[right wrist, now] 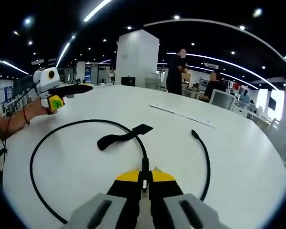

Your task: Find the charging cable on the desk, coil it up and secure with Velcro.

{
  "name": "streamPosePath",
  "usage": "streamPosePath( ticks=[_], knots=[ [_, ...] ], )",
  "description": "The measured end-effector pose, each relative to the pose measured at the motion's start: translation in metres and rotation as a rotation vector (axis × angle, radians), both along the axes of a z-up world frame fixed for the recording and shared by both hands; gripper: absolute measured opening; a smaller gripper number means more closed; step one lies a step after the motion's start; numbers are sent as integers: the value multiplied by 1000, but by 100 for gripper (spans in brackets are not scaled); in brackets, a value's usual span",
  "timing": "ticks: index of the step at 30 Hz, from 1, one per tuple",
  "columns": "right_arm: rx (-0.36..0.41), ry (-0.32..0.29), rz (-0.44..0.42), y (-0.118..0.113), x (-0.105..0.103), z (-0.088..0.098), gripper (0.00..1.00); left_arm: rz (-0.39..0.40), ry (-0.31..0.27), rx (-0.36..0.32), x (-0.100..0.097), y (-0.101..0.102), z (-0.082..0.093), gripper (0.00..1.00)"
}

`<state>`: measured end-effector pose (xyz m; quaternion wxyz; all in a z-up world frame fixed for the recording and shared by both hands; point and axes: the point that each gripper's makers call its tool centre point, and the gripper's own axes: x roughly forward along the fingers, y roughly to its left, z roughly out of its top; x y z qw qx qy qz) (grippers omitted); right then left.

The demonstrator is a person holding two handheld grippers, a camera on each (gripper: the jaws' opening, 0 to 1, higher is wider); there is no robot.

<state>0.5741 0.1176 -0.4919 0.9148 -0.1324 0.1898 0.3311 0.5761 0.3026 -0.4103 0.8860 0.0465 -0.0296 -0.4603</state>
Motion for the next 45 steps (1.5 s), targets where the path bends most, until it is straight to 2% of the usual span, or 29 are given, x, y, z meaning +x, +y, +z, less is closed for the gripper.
streamPosePath(
  ticks=[36, 45],
  knots=[
    [-3, -64, -5, -4, 1, 1, 8, 9, 24, 28, -1, -3, -11, 67],
    [9, -77, -18, -5, 1, 0, 8, 4, 48, 27, 1, -4, -17, 66]
  ],
)
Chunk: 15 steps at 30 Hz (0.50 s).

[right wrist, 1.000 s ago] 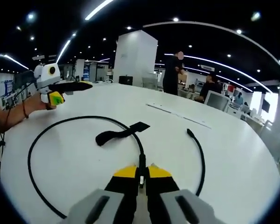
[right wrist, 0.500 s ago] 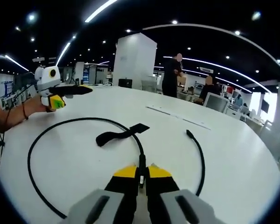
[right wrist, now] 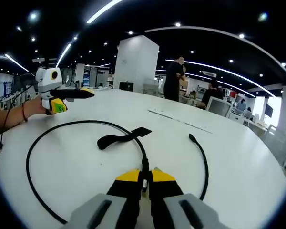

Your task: Find the charging cable on the desk, coil it up and secure with Velcro.

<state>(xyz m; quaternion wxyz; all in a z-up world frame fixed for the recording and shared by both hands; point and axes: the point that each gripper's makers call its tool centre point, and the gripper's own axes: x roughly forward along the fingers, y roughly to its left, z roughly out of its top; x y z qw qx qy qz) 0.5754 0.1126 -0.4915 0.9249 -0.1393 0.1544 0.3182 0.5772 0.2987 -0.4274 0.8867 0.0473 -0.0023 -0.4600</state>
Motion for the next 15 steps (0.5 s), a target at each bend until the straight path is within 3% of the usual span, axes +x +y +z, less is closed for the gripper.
streamPosePath(
  ticks=[4, 8, 15],
  knots=[
    [-2, -4, 0, 0, 0, 0, 8, 9, 9, -1, 4, 0, -1, 66],
    [3, -5, -4, 0, 0, -1, 8, 17, 21, -32, 9, 0, 10, 66],
    [-5, -17, -7, 2, -1, -2, 8, 17, 17, -9, 13, -2, 12, 66]
  ],
)
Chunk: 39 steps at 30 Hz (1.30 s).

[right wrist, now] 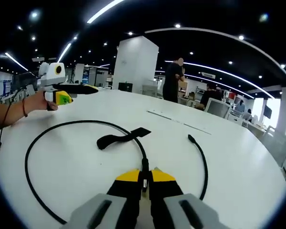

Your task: Find the charging cable on the desk, coil it up and secure with Velcro.

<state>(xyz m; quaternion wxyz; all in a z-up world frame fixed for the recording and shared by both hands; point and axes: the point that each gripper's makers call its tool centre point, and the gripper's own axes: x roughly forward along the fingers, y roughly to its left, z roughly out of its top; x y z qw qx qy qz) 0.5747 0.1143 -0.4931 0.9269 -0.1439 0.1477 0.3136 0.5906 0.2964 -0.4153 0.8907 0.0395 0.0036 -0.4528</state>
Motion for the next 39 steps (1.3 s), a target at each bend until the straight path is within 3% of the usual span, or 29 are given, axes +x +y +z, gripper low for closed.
streamPosePath(
  ticks=[7, 20, 39],
  knots=[
    [-9, -2, -1, 1, 0, 0, 8, -15, -4, 36, 6, -9, 3, 66],
    [-3, -4, -4, -1, 1, 0, 8, -63, -40, 97, 22, -26, 25, 66],
    [11, -6, -3, 0, 0, 2, 8, -117, -33, 121, 45, -51, 38, 67]
  ],
)
